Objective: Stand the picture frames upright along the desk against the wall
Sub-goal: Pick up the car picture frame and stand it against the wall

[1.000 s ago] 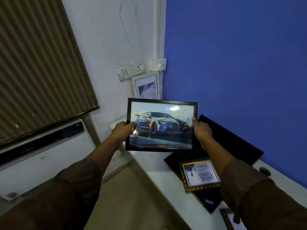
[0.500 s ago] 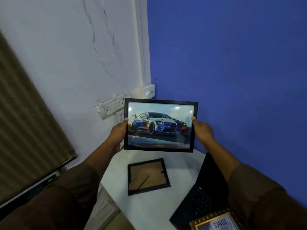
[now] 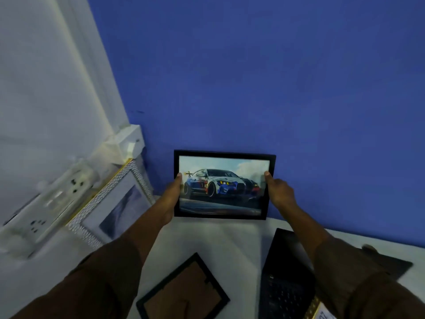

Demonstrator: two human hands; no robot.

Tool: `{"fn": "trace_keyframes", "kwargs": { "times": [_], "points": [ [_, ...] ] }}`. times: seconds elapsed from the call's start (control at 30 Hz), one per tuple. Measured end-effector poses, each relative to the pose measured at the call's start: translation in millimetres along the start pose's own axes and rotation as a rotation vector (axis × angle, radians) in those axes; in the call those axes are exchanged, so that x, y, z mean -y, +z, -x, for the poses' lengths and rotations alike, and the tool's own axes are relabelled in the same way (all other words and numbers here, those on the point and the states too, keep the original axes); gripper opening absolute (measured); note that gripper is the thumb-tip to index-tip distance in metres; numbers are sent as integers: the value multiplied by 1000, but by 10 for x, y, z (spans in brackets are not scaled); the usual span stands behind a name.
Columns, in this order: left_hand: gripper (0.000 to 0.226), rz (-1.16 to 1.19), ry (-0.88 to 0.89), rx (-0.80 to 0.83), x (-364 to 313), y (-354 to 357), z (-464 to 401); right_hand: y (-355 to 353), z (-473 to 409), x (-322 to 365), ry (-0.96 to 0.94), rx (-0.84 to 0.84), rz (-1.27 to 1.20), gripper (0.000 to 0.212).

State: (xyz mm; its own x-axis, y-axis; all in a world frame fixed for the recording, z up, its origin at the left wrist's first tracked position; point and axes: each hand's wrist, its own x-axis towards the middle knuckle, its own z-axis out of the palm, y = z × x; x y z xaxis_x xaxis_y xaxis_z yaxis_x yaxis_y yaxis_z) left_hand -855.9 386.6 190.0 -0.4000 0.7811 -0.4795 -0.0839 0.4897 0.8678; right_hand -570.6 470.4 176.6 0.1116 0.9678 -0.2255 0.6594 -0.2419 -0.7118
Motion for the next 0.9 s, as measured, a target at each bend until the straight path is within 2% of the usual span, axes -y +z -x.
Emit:
{"fn": "trace_keyframes", "kwargs": {
  "times": [0.1, 0.2, 0.43, 0.6, 0.77, 0.9],
  "points": [
    [54, -15, -3, 58, -35, 180, -422, 116, -201, -198, 116, -4, 27, 62],
    [75, -17, -59, 115, 119, 339, -808, 177, -315, -386, 221, 16, 42, 63],
    [74, -27, -116, 221, 348, 493, -1314, 343, -593, -585, 352, 82, 56, 62],
    [71, -44, -174, 180, 432, 497, -1578, 498, -768, -590, 351, 172, 33, 52],
    [60, -48, -202, 32, 539, 467, -1617, 697, -885, -556, 328, 229, 58, 64],
    [66, -65, -194, 44, 636, 462, -1736, 762, -889, -558, 311, 245, 47, 57]
  ]
}}
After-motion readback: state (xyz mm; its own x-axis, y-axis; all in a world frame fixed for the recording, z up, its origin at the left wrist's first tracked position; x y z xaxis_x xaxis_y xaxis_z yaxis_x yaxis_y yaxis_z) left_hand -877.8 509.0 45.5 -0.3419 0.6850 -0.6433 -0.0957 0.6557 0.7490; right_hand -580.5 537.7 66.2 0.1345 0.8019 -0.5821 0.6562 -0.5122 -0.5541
